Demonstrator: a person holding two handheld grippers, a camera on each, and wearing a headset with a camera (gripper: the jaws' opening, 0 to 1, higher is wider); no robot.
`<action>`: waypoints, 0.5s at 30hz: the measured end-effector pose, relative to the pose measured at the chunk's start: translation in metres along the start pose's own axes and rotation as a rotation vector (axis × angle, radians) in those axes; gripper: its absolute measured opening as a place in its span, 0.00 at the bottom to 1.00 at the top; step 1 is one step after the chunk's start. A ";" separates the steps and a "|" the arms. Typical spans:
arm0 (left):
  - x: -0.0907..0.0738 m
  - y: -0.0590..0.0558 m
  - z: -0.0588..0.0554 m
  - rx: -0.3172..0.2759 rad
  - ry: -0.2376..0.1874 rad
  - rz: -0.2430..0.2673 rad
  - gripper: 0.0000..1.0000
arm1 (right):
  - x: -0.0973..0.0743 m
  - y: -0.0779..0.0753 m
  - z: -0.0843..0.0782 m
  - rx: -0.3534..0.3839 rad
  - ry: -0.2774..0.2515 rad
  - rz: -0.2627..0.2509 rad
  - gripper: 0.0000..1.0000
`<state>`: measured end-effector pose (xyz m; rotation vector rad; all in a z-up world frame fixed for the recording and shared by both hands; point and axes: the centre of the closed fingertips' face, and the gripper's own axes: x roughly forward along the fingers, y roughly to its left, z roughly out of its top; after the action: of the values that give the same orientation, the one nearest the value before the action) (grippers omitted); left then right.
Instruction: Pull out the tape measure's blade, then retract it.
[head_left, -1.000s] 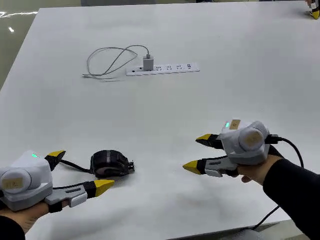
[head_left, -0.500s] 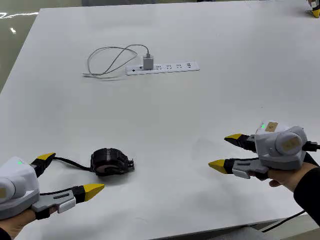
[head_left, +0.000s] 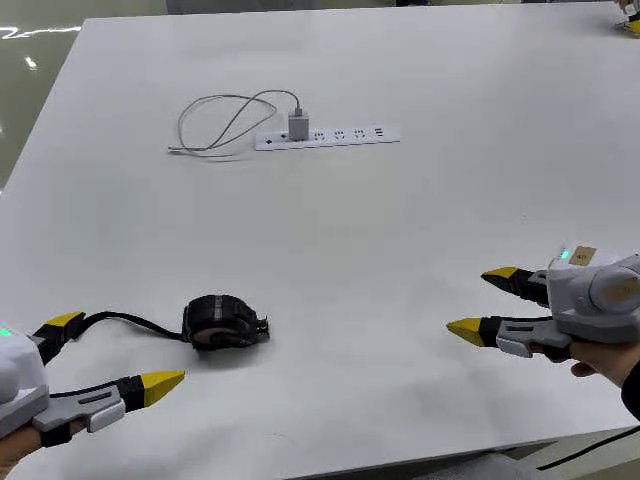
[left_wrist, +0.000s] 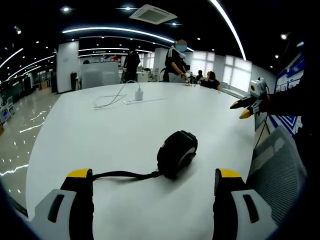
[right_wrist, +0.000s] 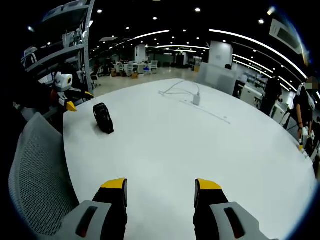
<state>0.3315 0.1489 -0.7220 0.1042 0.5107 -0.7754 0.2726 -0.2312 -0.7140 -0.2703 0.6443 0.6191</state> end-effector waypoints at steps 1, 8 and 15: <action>-0.001 0.000 0.000 -0.002 0.000 0.002 0.99 | -0.001 0.000 -0.001 -0.006 0.001 0.000 0.52; -0.006 -0.001 -0.004 0.024 0.011 -0.018 0.99 | -0.011 -0.005 -0.011 0.028 -0.014 0.005 0.55; -0.011 0.006 -0.004 0.031 0.006 -0.012 0.99 | -0.019 -0.011 -0.026 0.037 0.001 -0.011 0.64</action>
<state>0.3275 0.1609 -0.7205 0.1321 0.5054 -0.7948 0.2546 -0.2593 -0.7216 -0.2399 0.6542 0.5957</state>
